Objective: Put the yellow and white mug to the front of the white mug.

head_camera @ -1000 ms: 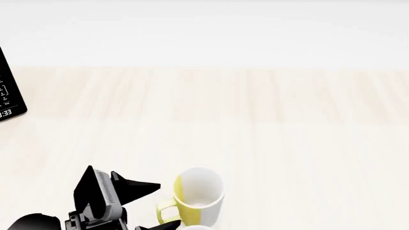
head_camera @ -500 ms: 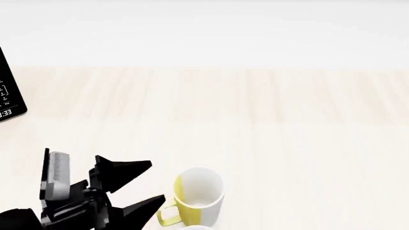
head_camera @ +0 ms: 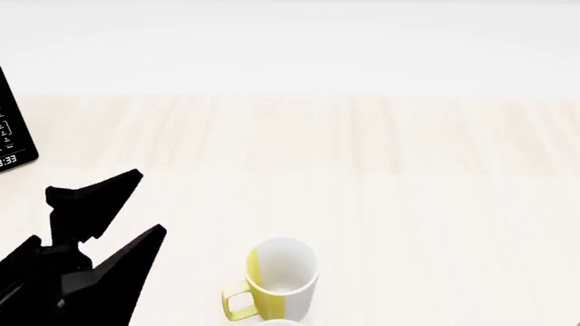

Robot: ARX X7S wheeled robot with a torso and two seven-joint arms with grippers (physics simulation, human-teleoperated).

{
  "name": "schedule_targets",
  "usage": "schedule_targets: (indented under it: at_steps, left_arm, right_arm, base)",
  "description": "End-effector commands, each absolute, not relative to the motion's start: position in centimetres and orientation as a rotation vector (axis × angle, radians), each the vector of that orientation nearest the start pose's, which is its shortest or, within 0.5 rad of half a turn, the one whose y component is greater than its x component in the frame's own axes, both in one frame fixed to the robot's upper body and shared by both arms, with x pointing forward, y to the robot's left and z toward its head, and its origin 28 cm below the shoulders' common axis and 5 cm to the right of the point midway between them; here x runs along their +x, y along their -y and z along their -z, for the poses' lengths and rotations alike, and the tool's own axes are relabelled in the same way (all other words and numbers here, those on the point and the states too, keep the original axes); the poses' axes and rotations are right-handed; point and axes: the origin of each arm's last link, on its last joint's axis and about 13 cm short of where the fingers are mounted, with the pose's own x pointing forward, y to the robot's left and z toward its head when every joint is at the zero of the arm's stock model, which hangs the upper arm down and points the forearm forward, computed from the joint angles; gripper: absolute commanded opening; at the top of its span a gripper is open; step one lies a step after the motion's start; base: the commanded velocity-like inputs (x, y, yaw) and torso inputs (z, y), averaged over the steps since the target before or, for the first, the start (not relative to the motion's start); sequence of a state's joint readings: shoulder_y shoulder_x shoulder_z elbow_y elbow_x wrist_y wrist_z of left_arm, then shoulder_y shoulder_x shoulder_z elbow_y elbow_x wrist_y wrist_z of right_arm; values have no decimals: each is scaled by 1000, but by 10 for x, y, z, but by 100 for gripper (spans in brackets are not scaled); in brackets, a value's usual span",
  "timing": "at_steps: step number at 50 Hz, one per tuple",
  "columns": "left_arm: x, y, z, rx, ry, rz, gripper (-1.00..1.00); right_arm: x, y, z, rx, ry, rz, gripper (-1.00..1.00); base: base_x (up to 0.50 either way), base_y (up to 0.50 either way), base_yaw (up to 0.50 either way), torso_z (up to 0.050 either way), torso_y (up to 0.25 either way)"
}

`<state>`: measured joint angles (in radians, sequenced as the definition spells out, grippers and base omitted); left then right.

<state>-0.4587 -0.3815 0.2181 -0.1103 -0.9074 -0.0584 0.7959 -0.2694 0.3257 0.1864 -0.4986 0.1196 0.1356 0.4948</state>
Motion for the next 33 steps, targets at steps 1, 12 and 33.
schedule_targets:
  at_steps: [1,12,33]
  left_arm:
    - [250,-260,-130,-321,621,638,100]
    - [212,-269,-127,-320,754,459,100]
    - [155,-260,-114,-307,1009,-132,100]
  right_arm:
    - [153,177,-86,-213,223,537,100]
    - [157,167,-87,-230,243,490,100]
    - [155,146,-97,-310,463,435,100]
  base:
    - [0,0,0,0,0]
    - [0,0,0,0,0]
    - [0,0,0,0,0]
